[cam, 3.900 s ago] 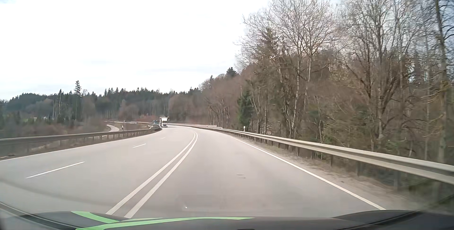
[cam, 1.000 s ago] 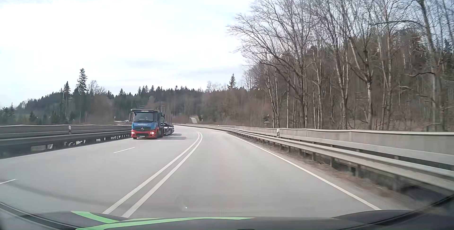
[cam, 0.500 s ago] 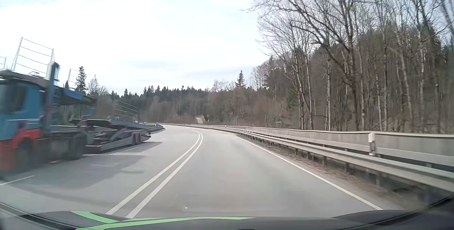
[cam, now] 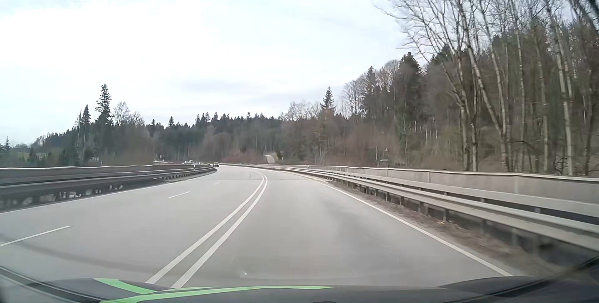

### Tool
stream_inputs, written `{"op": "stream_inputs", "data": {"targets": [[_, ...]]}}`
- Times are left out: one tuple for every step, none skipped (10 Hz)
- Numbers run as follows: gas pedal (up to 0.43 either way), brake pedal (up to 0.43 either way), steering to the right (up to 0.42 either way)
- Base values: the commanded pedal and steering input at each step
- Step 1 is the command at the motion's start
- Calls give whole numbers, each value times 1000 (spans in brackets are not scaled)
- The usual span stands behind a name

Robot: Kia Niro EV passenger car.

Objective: Follow the waypoints while adhering to traffic rules and regulations

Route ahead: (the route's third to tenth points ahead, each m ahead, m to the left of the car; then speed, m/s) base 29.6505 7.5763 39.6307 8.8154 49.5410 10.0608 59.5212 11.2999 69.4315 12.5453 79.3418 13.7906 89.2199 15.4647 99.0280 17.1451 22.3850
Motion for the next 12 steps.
{"op": "stream_inputs", "data": {"targets": [[150,0,-11],[150,0,-11],[150,0,-10],[150,0,-11],[150,0,-11],[150,0,-11],[150,0,-11],[150,0,-11],[138,0,-11],[138,0,-11],[138,0,-12],[138,0,-12]]}}
